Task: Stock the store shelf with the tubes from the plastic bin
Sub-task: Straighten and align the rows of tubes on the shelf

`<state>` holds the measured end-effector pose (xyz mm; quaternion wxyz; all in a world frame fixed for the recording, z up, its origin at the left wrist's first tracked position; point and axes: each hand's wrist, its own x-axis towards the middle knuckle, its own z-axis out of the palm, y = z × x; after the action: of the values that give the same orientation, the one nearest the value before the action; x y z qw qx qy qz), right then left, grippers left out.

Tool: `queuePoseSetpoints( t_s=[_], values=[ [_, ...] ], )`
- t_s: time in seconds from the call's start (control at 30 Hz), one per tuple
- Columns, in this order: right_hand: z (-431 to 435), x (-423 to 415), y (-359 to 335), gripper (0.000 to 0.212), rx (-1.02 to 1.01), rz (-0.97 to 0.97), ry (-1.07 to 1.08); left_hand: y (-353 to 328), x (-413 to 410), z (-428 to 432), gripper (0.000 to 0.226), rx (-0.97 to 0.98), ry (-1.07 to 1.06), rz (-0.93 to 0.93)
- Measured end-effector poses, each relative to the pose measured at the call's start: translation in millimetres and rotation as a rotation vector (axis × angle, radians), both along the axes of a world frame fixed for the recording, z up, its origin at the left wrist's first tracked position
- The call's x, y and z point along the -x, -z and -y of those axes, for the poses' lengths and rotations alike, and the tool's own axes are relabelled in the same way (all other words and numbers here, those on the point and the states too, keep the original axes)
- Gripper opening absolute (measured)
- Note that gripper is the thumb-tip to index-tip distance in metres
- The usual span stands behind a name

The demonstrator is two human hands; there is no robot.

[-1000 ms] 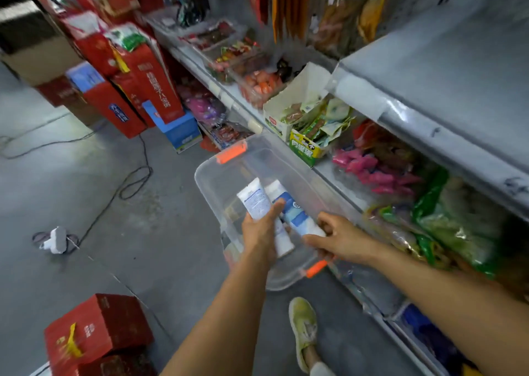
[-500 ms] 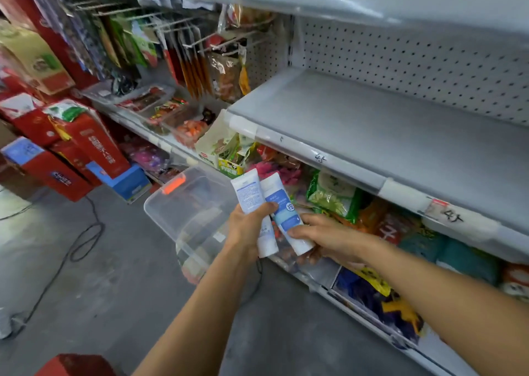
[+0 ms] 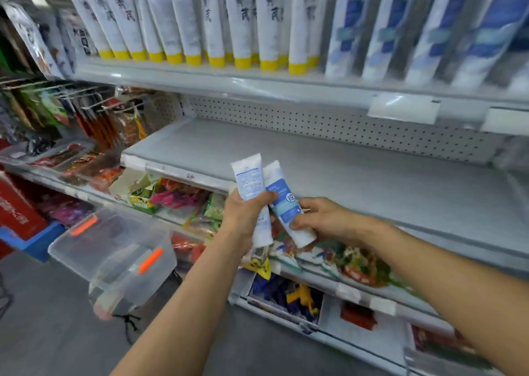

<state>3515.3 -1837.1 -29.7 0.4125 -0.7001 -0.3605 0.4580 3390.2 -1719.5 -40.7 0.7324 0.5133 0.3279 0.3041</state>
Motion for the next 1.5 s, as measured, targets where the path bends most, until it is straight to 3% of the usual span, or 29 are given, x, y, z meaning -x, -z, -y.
queuePoseSetpoints(
  t_s=[0.23,0.43,0.67,0.8,1.03,1.2,1.5],
  values=[
    [142,-49,-64,0.025,-0.052,0.223,0.072,-60,-60,120,0.021,-0.169,0.173,0.005],
    [212,-76,-106,0.031,-0.235,0.225,0.196,-112,-92,171,0.025,-0.379,0.266,0.044],
    [251,-117,-159,0.033,-0.496,0.337,0.538,-163,-150,200,0.021,-0.513,0.324,0.144],
    [262,-153,-189,0.029,-0.573,0.442,0.721,-179,-179,202,0.03,-0.513,0.34,0.16],
    [245,-219,-206,0.041,-0.414,0.631,0.843,-196,-216,202,0.015,-0.565,0.351,0.178],
    [223,-248,-201,0.047,-0.285,0.744,0.846,-196,-233,195,0.025,-0.605,0.308,0.165],
    [204,-289,-194,0.046,-0.276,0.729,0.87,-198,-248,188,0.025,-0.634,0.324,0.237]
  ],
)
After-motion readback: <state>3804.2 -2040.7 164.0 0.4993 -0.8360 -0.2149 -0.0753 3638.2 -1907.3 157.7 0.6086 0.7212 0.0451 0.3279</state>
